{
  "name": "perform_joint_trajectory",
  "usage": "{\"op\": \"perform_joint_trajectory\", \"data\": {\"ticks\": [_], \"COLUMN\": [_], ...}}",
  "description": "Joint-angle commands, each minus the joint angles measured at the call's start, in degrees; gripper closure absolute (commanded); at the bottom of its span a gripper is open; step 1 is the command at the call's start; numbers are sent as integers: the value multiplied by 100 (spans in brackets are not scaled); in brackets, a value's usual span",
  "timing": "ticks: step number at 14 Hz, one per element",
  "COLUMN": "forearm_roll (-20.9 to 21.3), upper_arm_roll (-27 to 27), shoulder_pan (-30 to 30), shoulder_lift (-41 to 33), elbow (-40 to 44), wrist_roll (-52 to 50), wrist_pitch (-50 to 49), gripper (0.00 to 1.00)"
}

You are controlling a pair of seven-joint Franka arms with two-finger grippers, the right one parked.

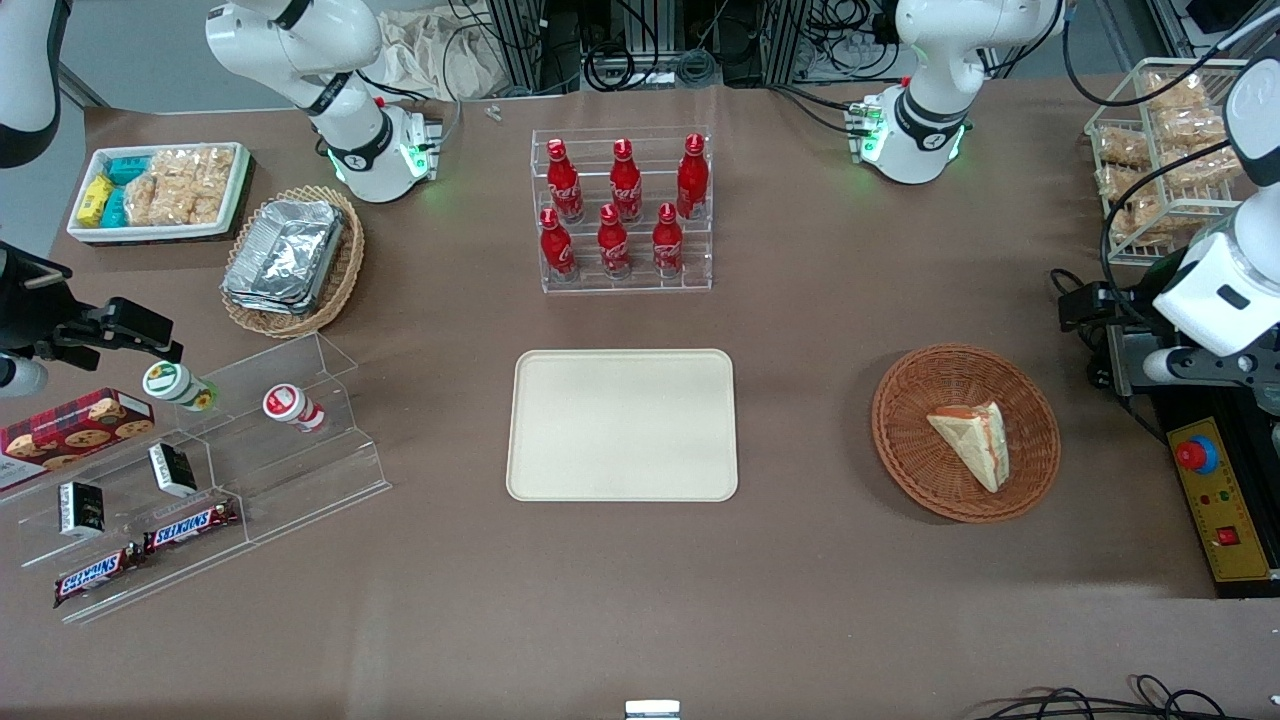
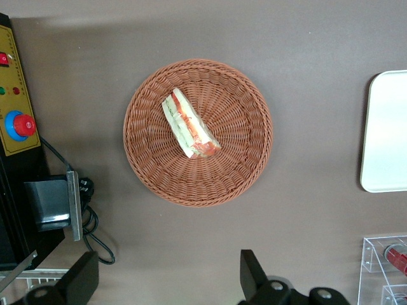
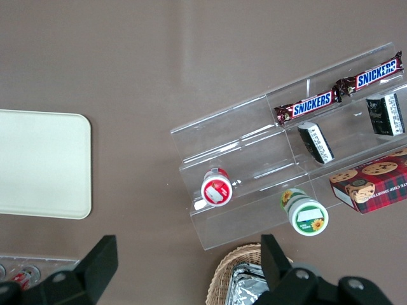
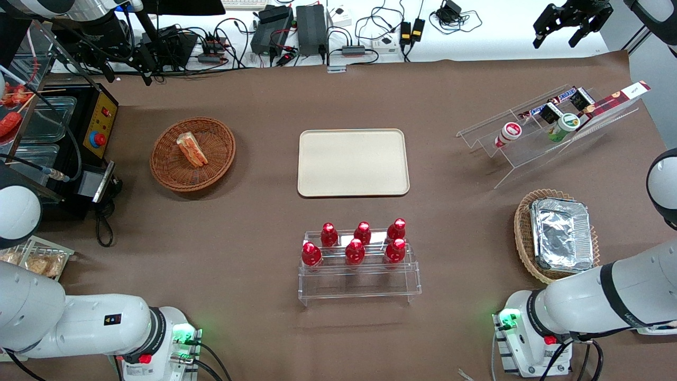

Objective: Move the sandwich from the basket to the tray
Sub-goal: 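Move the left gripper over the wrapped sandwich in the wicker basket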

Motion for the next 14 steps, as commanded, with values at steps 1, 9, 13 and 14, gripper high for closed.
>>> {"op": "perform_joint_trajectory", "data": {"ticks": [1, 9, 13, 14], "forearm_roll": [114, 158, 167, 167], "upper_arm_roll": [-12, -21, -21, -21], "shoulder_pan": [-7, -15, -16, -24], "shoulder_lift": [94, 534, 630, 787], "elbow": [176, -551, -1502, -1512], "wrist_roll": [55, -2138, -3421, -3939], "wrist_pitch": [-205, 960, 2499, 2667], "gripper": [0, 0, 0, 0]}}
